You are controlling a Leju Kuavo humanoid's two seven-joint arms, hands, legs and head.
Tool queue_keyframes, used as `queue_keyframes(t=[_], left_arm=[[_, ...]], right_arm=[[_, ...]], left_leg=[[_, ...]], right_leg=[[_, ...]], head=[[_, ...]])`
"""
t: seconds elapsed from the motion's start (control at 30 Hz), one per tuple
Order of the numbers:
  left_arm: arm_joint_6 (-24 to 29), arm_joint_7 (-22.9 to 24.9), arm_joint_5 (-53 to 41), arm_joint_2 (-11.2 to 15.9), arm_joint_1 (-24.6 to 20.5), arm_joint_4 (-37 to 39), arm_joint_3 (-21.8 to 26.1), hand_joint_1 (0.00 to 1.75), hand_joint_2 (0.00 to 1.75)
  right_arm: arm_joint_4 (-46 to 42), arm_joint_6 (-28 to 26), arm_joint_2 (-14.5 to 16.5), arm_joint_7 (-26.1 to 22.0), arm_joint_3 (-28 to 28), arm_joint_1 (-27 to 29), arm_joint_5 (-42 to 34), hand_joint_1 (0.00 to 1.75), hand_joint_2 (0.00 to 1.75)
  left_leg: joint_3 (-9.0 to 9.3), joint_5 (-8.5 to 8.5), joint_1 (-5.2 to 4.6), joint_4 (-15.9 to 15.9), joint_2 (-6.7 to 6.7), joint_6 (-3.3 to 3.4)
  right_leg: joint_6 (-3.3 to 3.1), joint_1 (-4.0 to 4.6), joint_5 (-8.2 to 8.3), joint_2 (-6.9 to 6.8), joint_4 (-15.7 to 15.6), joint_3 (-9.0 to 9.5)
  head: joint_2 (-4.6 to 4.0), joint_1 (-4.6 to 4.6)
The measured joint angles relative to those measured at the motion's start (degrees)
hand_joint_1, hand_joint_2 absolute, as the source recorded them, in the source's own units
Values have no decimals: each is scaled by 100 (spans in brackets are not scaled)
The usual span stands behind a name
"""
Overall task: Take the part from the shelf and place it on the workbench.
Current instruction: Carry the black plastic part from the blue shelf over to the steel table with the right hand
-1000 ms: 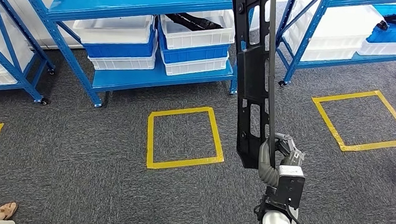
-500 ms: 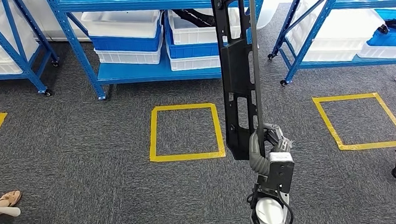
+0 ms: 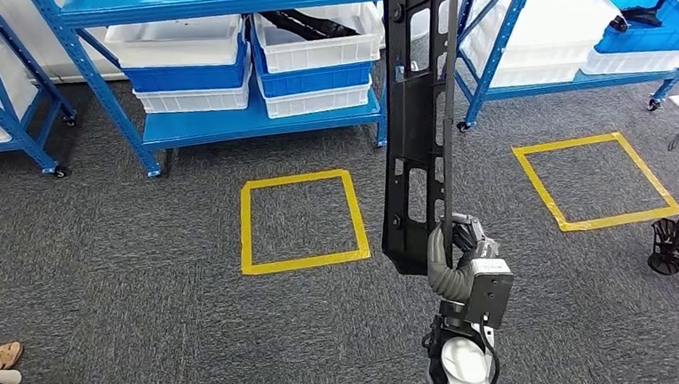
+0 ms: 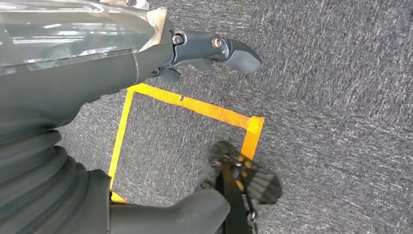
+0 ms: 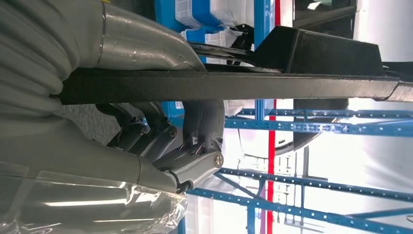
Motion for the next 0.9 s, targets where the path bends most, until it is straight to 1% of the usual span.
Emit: queue_keyframes(t=[0.03,0.07,0.1,0.13,0.17,0.2,0.23,0.27,0.3,0.33,0.37,0.4,0.43,0.47,0.5,0.53,0.57,0.6,0.63,0.67,0.7,0.73,0.77,0.8,0.83,0.87,0.9], left_arm=[[7,4,0,-1,1,0,8,0,175],[13,11,-1,-1,1,0,12,0,175],[16,17,-1,-1,2,0,14,0,175],[17,22,-1,-1,1,-1,14,0,175],[18,27,-2,1,1,-1,14,0,175],[19,30,-2,2,1,-1,14,0,175],[21,34,-2,3,1,-1,14,0,175],[24,39,-2,4,1,-1,14,0,175],[27,44,-2,5,1,-1,15,0,175],[30,49,-2,3,0,-1,15,0,175],[32,52,-2,1,-2,-2,16,0,175],[33,54,-2,-2,-4,-2,16,0,175],[33,56,-2,-4,-4,-2,17,0,175],[34,56,-2,-3,-3,-2,17,0,175],[36,56,-2,-2,0,-2,17,0,175],[36,57,-2,-2,2,-2,18,0,175],[37,57,-3,-1,3,-2,18,0,175],[38,60,-6,-1,3,-1,19,0,175],[42,67,-15,-1,3,-1,19,0,175],[47,75,-30,-2,3,-1,19,0,175],[51,86,-45,-2,2,-1,18,0,175],[55,95,-60,-2,2,-2,18,0,175],[56,98,-70,-2,0,-2,17,0,175],[54,100,-79,-1,-3,-2,17,0,175],[47,103,-94,0,-6,-2,17,0,175],[38,107,-113,6,-11,-2,16,0,175],[27,115,-137,10,-13,-2,16,0,175]], right_arm=[[5,0,4,0,-2,12,-2,175,175],[10,0,6,0,-4,27,-4,175,175],[13,0,8,0,-5,41,-5,175,175],[14,0,10,0,-5,48,-5,175,175],[13,0,16,-1,-4,51,-5,175,175],[13,0,21,-2,-2,48,-5,175,175],[12,0,25,-3,0,45,-5,175,175],[12,0,28,-4,1,48,-7,175,175],[11,0,28,-4,1,54,-7,175,175],[9,0,27,-4,0,64,-8,175,175],[7,0,25,-5,-2,74,-8,175,175],[5,0,22,-5,-4,77,-8,175,175],[4,1,20,-6,-5,77,-8,175,175],[4,1,19,-7,-4,78,-8,175,175],[5,1,18,-7,-3,82,-7,175,175],[6,1,16,-7,-3,94,-6,175,175],[7,0,14,-7,-3,106,-5,175,175],[7,-5,11,-7,-4,116,-4,175,175],[7,-26,9,-7,-5,121,3,175,175],[3,-71,10,-7,-5,120,26,175,175],[-7,-139,14,-9,-6,114,65,175,175],[-22,-221,19,-13,-9,109,114,175,175],[-39,-299,23,-17,-12,110,163,175,175],[-55,-362,26,-24,-18,117,202,175,175],[-71,-409,25,-30,-26,136,228,175,175],[-92,-439,25,-36,-35,161,248,175,175],[-119,-463,27,-42,-45,184,262,175,175]], left_leg=[[-105,-86,2,261,-5,-7],[-118,-60,2,332,-9,-1],[-21,71,2,175,-25,17],[168,268,2,-167,-74,46],[383,434,4,-564,-181,81],[557,551,4,-899,-283,110],[663,600,-1,-1114,-361,134],[697,591,-10,-1198,-396,149],[695,598,-23,-1223,-358,162],[694,620,-18,-1261,-300,193],[697,653,-15,-1302,-241,223],[694,688,-9,-1342,-176,261],[687,717,-8,-1374,-107,291],[671,728,-23,-1376,-43,306],[649,735,-34,-1375,29,320],[631,741,-45,-1374,103,325],[617,747,-51,-1372,175,329],[610,751,-56,-1370,246,329],[610,753,-58,-1368,313,325],[614,751,-67,-1361,375,317],[614,744,-85,-1346,436,300],[612,740,-106,-1332,492,278],[610,738,-125,-1319,546,258],[609,737,-133,-1311,598,240],[613,735,-125,-1306,638,218],[606,695,-106,-1275,595,186],[571,593,-83,-1166,480,147]], right_leg=[[-12,8,10,41,1,-13],[-16,14,18,90,1,-20],[-19,17,28,143,2,-22],[-14,18,36,201,2,-21],[-3,19,49,258,2,-25],[13,29,63,311,6,-37],[41,32,80,357,9,-60],[76,30,103,400,8,-88],[116,29,129,448,-1,-116],[149,28,142,460,4,-152],[171,37,121,401,43,-201],[175,52,44,301,164,-279],[160,61,-96,178,406,-403],[143,60,-266,75,733,-555],[134,56,-433,32,1110,-718],[144,50,-543,14,1411,-837],[174,47,-572,2,1536,-862],[217,45,-522,-20,1449,-777],[262,44,-402,-76,1126,-568],[291,46,-279,-212,700,-311],[291,67,-177,-334,317,-90],[266,79,-106,-420,43,58],[230,91,-82,-457,-79,113],[193,103,-65,-400,-97,110],[156,77,-44,-329,-103,100],[130,56,-27,-269,-111,97],[92,31,-5,-213,-118,92]], head=[[0,-1],[0,-2],[0,-1],[0,-2],[0,-1],[1,3],[1,-2],[1,-3],[1,-8],[1,-14],[1,-11],[1,0],[0,15],[0,27],[0,43],[0,51],[0,56],[0,66],[0,69],[0,74],[0,78],[0,74],[0,69],[0,64],[0,59],[0,57],[0,51]])
